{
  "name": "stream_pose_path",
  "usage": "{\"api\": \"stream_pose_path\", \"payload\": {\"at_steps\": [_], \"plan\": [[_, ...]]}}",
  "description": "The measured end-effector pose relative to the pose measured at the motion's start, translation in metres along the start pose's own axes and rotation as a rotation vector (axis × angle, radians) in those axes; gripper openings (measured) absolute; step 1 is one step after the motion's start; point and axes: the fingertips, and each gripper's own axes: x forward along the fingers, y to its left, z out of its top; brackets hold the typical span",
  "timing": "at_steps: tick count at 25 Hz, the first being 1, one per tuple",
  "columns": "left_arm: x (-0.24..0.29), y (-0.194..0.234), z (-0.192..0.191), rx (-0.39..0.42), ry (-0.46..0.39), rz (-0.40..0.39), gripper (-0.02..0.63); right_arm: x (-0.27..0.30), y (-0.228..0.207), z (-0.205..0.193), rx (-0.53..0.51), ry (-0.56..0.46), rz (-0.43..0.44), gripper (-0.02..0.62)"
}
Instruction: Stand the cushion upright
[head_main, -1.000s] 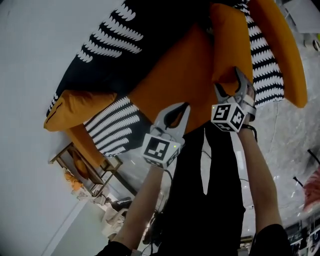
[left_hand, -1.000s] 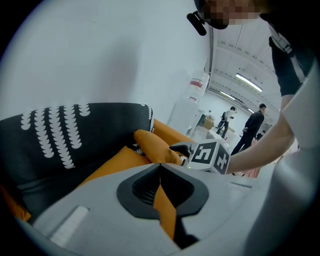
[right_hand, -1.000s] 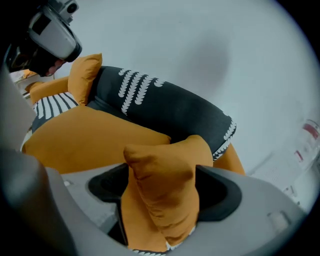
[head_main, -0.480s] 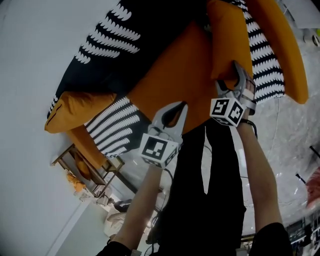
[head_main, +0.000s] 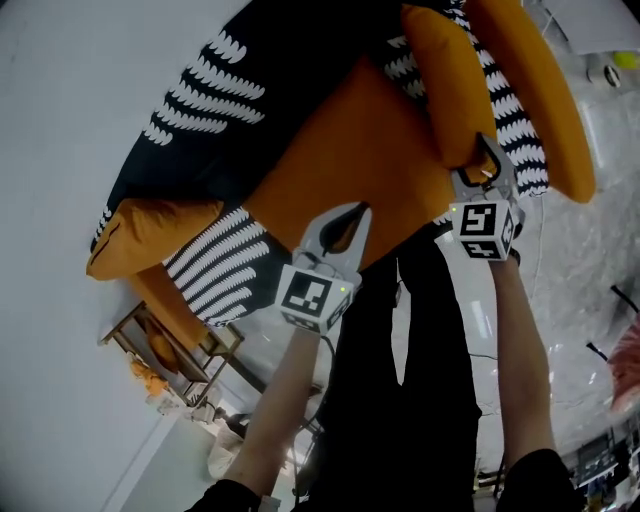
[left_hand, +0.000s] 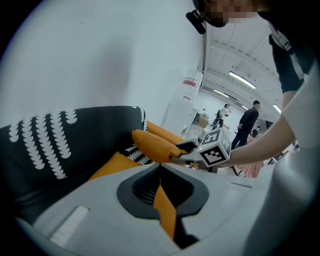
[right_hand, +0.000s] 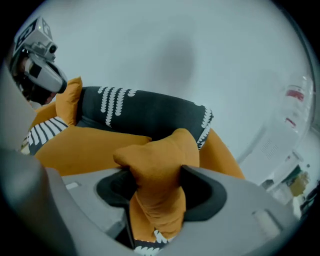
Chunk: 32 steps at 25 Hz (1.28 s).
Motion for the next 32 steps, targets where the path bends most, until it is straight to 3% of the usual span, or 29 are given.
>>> {"api": "stream_pose_path", "payload": {"at_steps": [5,8,14,18,25,32], "plan": [[0.013,-0.013,0.003,0.020,0.016,-0.022,0.012,-0.015,-0.033,-0.022,0.120,0.001,-0.007,0.267],[0.021,-0.023,0.006,0.031,0.020,-0.039,0.012,-0.024,-0.051,-0.049,0.247,0.031,-0.027,0.264],[0.035,-0.041,0.009,0.052,0.028,-0.073,0.012,-0.034,-0.079,-0.108,0.471,0.112,-0.084,0.204],[0.046,-0.050,0.008,0.059,0.045,-0.099,0.012,-0.034,-0.095,-0.135,0.511,0.171,-0.131,0.178],[0.049,-0.057,0.005,0.074,0.052,-0.121,0.012,-0.032,-0.119,-0.163,0.675,0.193,-0.173,0.156],[0.048,-0.052,0.004,0.077,0.053,-0.124,0.012,-0.029,-0.135,-0.177,0.646,0.269,-0.261,0.156]]}}
